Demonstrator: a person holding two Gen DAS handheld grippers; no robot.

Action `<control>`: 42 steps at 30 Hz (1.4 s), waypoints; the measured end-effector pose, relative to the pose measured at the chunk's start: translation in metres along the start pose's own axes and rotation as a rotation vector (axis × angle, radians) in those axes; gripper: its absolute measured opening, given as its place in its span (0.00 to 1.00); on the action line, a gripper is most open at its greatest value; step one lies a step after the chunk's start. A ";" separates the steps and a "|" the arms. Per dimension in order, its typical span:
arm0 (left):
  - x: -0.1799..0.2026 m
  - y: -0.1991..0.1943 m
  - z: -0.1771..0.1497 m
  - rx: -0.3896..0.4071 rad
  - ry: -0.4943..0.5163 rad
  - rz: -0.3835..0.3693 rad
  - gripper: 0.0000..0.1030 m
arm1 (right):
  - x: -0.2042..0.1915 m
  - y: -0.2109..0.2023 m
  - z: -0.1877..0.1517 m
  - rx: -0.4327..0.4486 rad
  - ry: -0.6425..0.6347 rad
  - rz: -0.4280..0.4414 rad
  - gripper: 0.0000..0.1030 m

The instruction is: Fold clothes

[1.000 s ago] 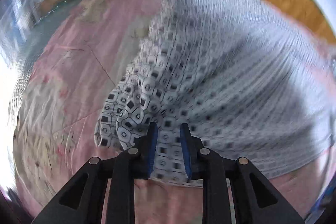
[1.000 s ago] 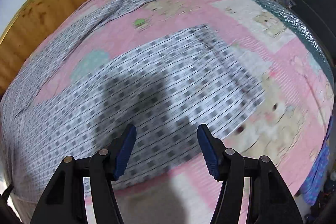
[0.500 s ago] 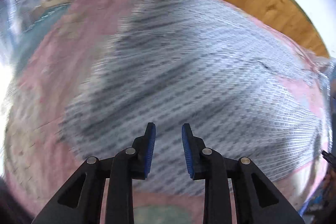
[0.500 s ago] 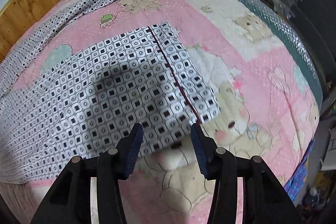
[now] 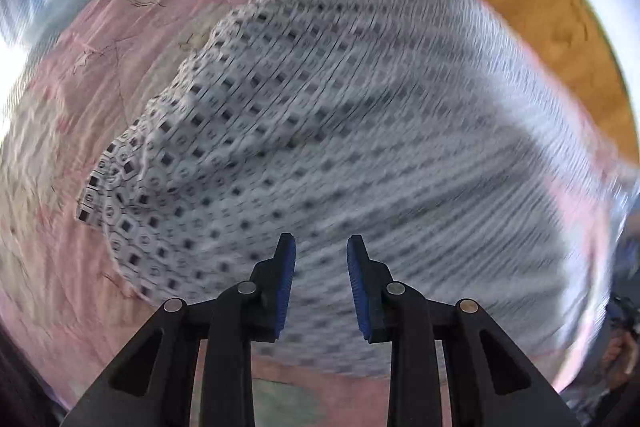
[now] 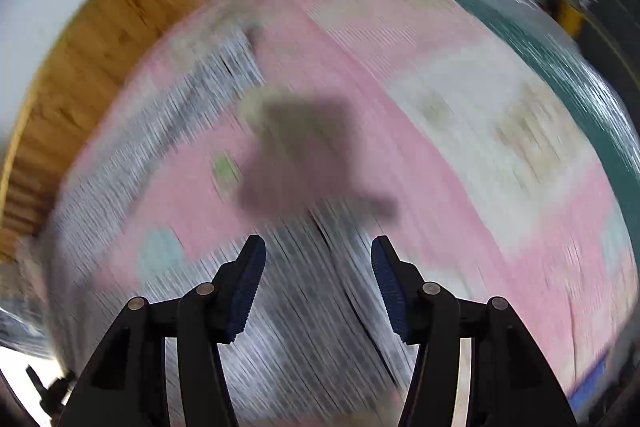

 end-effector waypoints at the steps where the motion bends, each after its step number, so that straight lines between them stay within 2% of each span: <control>1: 0.012 0.001 0.006 0.002 -0.011 -0.019 0.28 | -0.013 0.012 0.038 0.016 -0.009 0.042 0.62; 3: 0.043 0.002 0.019 0.002 -0.003 -0.030 0.28 | -0.033 0.055 0.111 0.029 -0.026 0.079 0.66; 4: 0.056 -0.001 0.029 0.004 0.008 -0.030 0.28 | -0.040 0.075 0.137 0.024 -0.040 0.069 0.66; 5: 0.069 -0.004 0.041 0.007 0.020 -0.028 0.28 | -0.045 0.098 0.159 0.013 -0.052 0.048 0.66; 6: 0.077 -0.024 0.036 0.010 0.030 -0.028 0.28 | -0.048 0.120 0.178 -0.007 -0.056 0.025 0.66; 8: 0.091 -0.056 0.032 0.018 0.043 -0.045 0.28 | -0.047 0.161 0.193 -0.063 -0.047 -0.018 0.65; 9: 0.096 -0.077 0.026 0.021 0.038 -0.061 0.28 | -0.047 0.183 0.195 -0.106 -0.059 -0.041 0.62; 10: 0.104 -0.097 0.019 0.024 0.031 -0.079 0.28 | -0.046 0.200 0.195 -0.154 -0.080 -0.057 0.39; 11: 0.115 -0.103 0.020 0.021 0.010 -0.112 0.28 | -0.050 0.209 0.195 -0.176 -0.110 -0.059 0.10; 13: 0.139 -0.109 0.026 0.010 -0.039 -0.186 0.28 | -0.072 0.196 0.190 -0.128 -0.202 -0.002 0.07; 16: 0.178 -0.104 0.047 -0.005 -0.105 -0.304 0.28 | -0.116 0.124 0.166 0.020 -0.358 0.192 0.07; 17: 0.191 -0.100 0.055 -0.009 -0.119 -0.335 0.29 | -0.124 0.095 0.147 0.049 -0.413 0.239 0.07; 19: 0.222 -0.089 0.073 -0.023 -0.129 -0.382 0.37 | -0.127 0.054 0.110 0.079 -0.492 0.308 0.07; 21: 0.256 -0.074 0.090 -0.037 -0.119 -0.419 0.38 | -0.119 0.033 0.078 0.071 -0.525 0.347 0.07; 25: 0.320 -0.036 0.119 -0.081 -0.088 -0.443 0.38 | -0.097 0.026 0.031 0.034 -0.575 0.326 0.07; 28: 0.356 -0.008 0.134 -0.113 -0.081 -0.439 0.38 | -0.083 0.030 0.024 0.024 -0.574 0.304 0.07; 31: 0.375 0.015 0.144 -0.129 -0.081 -0.413 0.38 | -0.070 0.030 0.016 0.021 -0.554 0.295 0.07; 36: 0.368 0.046 0.151 -0.146 -0.156 -0.351 0.38 | -0.055 0.037 0.017 0.022 -0.516 0.298 0.07; 39: 0.355 0.046 0.153 -0.124 -0.195 -0.321 0.38 | -0.049 0.045 0.018 0.010 -0.504 0.278 0.07; 42: 0.340 0.027 0.149 -0.096 -0.250 -0.351 0.38 | -0.046 0.052 0.021 0.014 -0.487 0.270 0.07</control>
Point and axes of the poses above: each gripper's, at about its wrist camera, not at the fingertips, and y roughly the way its jaws point, x to its right, z to its top, the point moved 5 cm from there along y, roughly the way its jaws point, and after that the axes turned 10 degrees about z, right-handed, at the moved point
